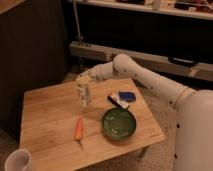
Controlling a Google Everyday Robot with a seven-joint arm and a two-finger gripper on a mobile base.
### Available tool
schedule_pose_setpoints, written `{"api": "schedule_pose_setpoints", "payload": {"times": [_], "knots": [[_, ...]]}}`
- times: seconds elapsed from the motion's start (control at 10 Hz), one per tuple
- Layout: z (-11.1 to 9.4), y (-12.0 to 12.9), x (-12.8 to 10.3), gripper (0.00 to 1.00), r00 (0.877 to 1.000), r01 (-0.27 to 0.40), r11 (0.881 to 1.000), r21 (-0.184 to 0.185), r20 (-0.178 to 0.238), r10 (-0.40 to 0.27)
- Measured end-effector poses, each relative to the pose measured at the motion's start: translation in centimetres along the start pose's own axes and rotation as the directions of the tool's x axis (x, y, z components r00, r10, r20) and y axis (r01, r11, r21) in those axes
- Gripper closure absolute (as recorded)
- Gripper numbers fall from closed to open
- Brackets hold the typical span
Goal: Stand the bottle upright
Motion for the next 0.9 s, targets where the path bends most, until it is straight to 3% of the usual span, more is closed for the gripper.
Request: {"api": "schedule_pose_setpoints", "payload": {"times": [0.2,0.4,0.9], "knots": [[-0.2,-0.2,0.4,0.80,0.999,0.009,1.000,0.007,0.031,-0.009],[0.3,0.4,0.6,0.80,0.999,0.047,0.999,-0.014,0.027,-0.047],[0.7,0.5,2.1,0.80,0.996,0.085,0.996,-0.021,0.031,-0.084]]}}
